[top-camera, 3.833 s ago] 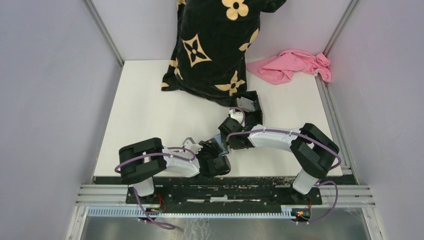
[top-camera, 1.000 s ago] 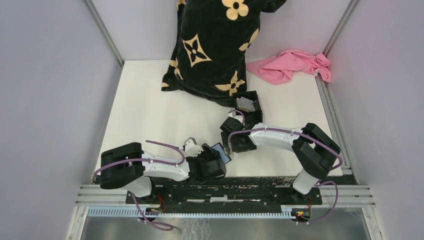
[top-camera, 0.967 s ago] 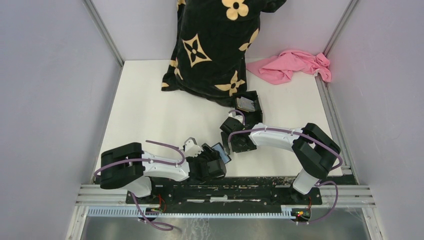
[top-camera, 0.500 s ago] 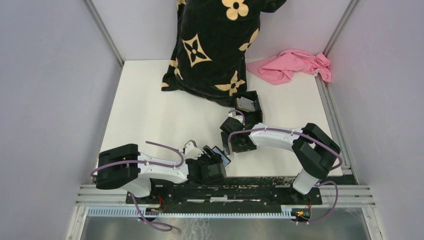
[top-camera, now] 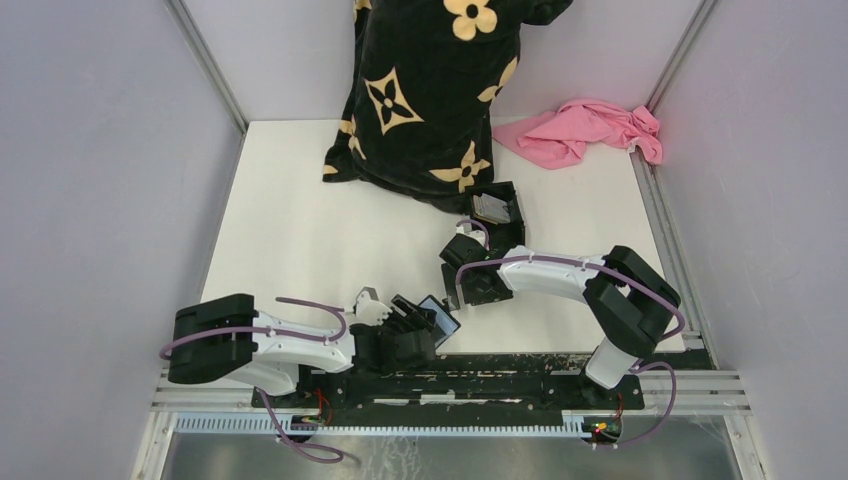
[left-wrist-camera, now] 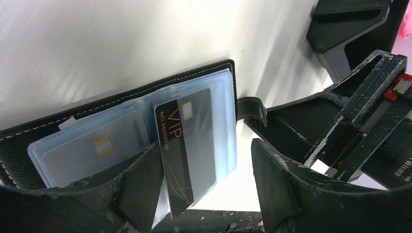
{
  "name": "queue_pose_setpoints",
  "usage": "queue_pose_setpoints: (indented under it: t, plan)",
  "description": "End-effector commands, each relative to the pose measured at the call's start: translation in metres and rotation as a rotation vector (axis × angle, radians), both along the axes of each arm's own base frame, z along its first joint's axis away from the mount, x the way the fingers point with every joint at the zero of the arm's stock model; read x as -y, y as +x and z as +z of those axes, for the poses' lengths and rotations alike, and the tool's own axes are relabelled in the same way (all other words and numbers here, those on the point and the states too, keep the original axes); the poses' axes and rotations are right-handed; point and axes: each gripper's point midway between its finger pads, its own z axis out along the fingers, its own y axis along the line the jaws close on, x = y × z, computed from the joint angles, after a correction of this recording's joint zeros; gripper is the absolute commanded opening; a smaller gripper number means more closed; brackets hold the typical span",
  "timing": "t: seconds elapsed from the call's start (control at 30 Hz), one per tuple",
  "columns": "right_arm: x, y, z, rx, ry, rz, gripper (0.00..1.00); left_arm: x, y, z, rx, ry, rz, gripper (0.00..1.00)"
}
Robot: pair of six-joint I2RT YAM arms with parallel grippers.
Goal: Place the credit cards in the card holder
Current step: Insert the credit card into the card holder.
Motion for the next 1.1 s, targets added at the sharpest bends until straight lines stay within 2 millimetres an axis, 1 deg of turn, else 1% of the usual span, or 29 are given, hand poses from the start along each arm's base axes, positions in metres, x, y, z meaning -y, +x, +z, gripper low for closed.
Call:
queue_pose_setpoints:
  t: [0.0, 0.3, 0.37, 0.53, 0.6, 0.83, 0.93, 1.07]
  plan:
    - [-0.009, 0.001, -0.006, -0.011, 0.014, 0.018, 1.00, -0.057, -0.036, -0.060, -0.189, 0.241, -0.031, 0.72]
    - [-0.012, 0.005, -0.012, -0.011, 0.003, 0.020, 0.99, -0.062, -0.025, -0.073, -0.188, 0.199, 0.018, 0.66]
    - [-0.012, 0.007, -0.011, -0.004, -0.004, 0.022, 1.00, -0.062, -0.017, -0.073, -0.187, 0.202, 0.019, 0.65]
    - [-0.013, 0.017, -0.006, 0.016, -0.010, 0.013, 1.00, -0.060, 0.013, -0.070, -0.193, 0.232, 0.022, 0.65]
    - [-0.010, 0.022, -0.003, 0.025, -0.010, 0.001, 1.00, -0.061, 0.026, -0.069, -0.192, 0.243, 0.025, 0.65]
    - [0.002, 0.039, 0.008, 0.058, -0.020, -0.035, 1.00, -0.063, 0.057, -0.070, -0.210, 0.267, -0.011, 0.64]
    - [0.008, 0.044, 0.010, 0.063, -0.023, -0.052, 1.00, -0.054, 0.068, -0.068, -0.205, 0.273, -0.045, 0.64]
    - [0.014, 0.051, 0.010, 0.063, -0.022, -0.078, 1.00, -0.040, 0.073, -0.066, -0.198, 0.282, -0.114, 0.62]
